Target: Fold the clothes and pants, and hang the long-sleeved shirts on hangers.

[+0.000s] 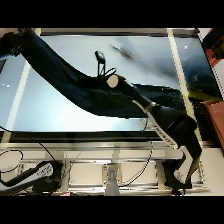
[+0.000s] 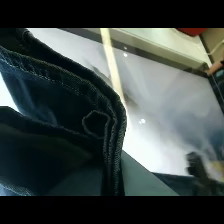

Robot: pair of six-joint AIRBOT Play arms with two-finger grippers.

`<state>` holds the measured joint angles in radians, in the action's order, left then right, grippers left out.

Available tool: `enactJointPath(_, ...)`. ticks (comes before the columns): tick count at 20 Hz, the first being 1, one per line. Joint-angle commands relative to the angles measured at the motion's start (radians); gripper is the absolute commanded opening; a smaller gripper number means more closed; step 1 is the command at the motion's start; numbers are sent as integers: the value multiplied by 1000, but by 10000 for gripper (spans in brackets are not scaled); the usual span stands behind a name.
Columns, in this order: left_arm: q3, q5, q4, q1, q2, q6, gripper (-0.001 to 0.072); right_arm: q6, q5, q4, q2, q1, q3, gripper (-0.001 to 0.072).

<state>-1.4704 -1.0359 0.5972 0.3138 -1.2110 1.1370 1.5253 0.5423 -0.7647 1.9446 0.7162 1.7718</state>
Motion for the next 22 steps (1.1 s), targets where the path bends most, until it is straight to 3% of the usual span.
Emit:
enactJointPath(1,2,3,3,-61,2,0,17,31,15,-12,96,84,109,46)
enactJointPath(6,2,3,3,-138,-56,0,17,31,52,-152,100,119,115,48)
enactJointPath(9,2,2,3,-196,-125,0,17,31,157,-266,93,67,115,48)
enactJointPath(13,2,-13,3,-288,-224,0,17,30,356,-388,58,-82,115,49)
enactJointPath(16,2,-148,5,-348,-290,0,17,30,472,-427,20,-231,115,49)
enactJointPath(22,2,-215,4,-481,-422,0,17,31,590,-426,-77,-475,115,49)
